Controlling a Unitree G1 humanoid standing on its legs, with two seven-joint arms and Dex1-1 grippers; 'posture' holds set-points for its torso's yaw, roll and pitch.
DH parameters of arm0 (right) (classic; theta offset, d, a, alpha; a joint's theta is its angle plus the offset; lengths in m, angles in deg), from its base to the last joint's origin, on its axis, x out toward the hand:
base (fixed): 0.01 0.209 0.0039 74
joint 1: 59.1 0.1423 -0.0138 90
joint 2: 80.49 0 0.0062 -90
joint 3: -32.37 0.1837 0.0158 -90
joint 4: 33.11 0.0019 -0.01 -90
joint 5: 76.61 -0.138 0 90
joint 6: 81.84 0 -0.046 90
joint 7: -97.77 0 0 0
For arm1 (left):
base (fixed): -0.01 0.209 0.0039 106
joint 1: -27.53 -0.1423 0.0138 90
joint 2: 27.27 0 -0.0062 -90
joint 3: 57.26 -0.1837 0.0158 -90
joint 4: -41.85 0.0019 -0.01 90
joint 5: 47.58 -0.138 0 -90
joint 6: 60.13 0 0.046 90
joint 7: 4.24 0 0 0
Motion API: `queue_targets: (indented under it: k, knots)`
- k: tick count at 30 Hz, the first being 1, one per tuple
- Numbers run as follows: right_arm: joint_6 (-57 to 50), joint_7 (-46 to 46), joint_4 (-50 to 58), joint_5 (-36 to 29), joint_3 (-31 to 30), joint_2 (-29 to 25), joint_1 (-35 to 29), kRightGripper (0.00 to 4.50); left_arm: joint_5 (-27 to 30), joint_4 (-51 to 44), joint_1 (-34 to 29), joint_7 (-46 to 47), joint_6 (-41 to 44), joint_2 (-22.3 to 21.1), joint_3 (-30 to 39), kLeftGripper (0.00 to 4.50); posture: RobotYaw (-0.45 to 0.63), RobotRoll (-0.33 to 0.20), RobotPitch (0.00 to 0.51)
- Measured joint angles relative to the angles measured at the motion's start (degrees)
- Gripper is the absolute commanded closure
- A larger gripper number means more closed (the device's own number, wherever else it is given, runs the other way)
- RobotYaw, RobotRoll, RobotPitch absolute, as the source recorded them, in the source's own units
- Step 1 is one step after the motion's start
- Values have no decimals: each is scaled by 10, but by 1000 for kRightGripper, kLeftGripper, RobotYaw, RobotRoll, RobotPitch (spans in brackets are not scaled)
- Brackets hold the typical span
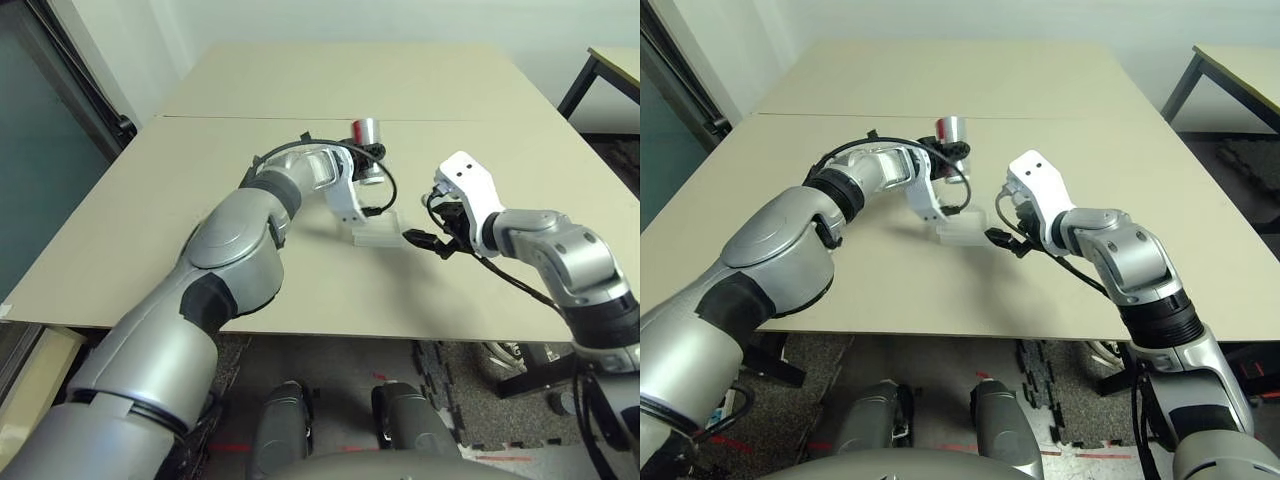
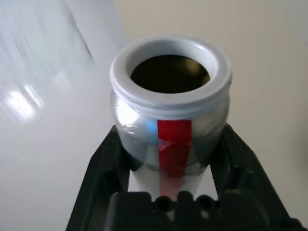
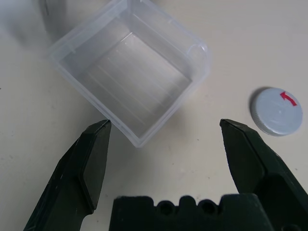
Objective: Pour the medicine from the bottle into the box.
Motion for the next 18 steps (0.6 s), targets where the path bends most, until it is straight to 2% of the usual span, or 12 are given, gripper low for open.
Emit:
queue_targets:
  k: [4, 6, 9, 12, 18]
  knots:
    - [1, 6, 0, 0, 0, -3, 0, 0, 181, -8, -1, -99, 79, -15, 195, 2041, -103, 0, 62]
    - [2, 14, 0, 0, -1, -6, 0, 0, 264, -10, -7, -117, 132, -18, 286, 2041, -103, 0, 62]
    - [3, 23, 0, 0, -4, -13, 0, 0, 355, -21, -29, -118, 189, -24, 384, 2041, -86, 0, 59]
    - [3, 32, -4, 0, -9, -18, 4, 0, 406, -22, -58, -103, 224, -23, 441, 2041, -82, 0, 59]
    - [3, 41, -6, 0, -13, -19, 16, 0, 473, -22, -97, -66, 278, -8, 511, 2041, -82, 0, 58]
